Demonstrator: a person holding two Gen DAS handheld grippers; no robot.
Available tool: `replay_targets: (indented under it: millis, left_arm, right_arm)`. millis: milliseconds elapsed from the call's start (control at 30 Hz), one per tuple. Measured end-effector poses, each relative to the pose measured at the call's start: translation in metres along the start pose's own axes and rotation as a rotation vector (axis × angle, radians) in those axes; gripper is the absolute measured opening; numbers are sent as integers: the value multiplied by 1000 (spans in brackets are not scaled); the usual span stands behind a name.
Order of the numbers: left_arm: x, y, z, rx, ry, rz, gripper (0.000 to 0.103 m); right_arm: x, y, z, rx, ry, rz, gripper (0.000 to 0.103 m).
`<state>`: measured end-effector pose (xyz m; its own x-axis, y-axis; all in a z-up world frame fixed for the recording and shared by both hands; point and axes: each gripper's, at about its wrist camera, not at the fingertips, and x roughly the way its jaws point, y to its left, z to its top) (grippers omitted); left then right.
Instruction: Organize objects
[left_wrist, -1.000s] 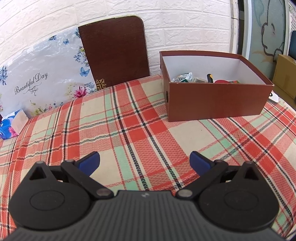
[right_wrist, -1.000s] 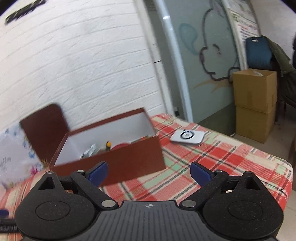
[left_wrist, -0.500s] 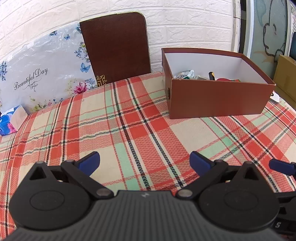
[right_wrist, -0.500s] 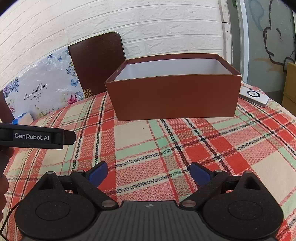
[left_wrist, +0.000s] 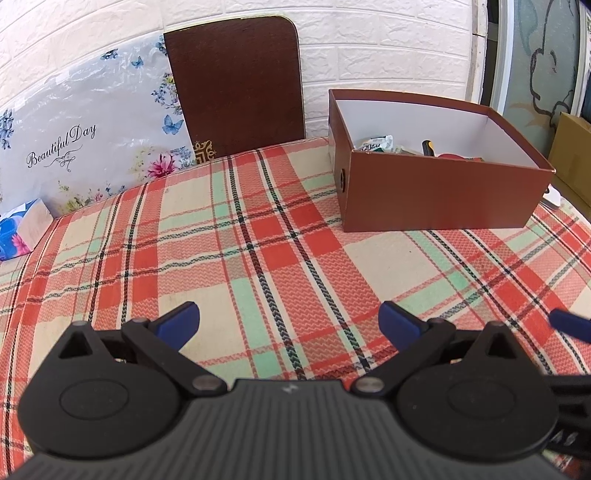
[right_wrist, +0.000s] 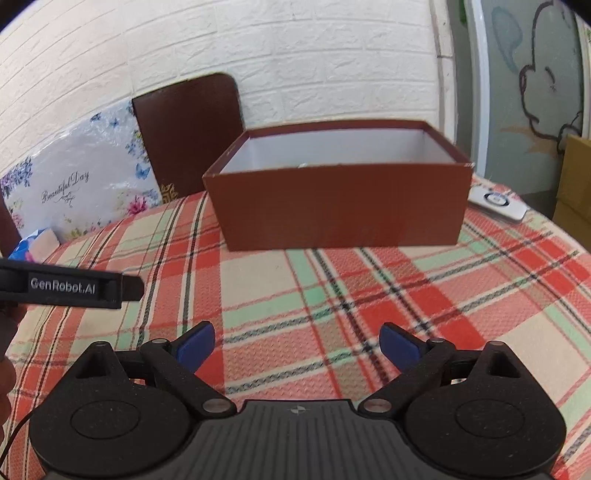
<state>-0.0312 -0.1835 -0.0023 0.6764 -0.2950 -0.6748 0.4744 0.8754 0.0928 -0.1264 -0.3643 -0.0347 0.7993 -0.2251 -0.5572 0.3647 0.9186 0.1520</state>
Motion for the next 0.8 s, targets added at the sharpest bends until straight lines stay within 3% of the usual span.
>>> replay_targets:
  millis: [167, 433, 800]
  left_arm:
    - [0, 0, -1, 1, -1, -3, 103]
    - [-1, 1, -1, 2, -4, -1, 103]
    - [-2, 0, 0, 2, -6, 0, 103]
  right_arm:
    - [-10, -17, 10, 72, -85, -69, 97]
    - [-18, -23, 12, 93, -136, -94, 97]
    - [-17, -22, 16, 88, -135, -76, 97]
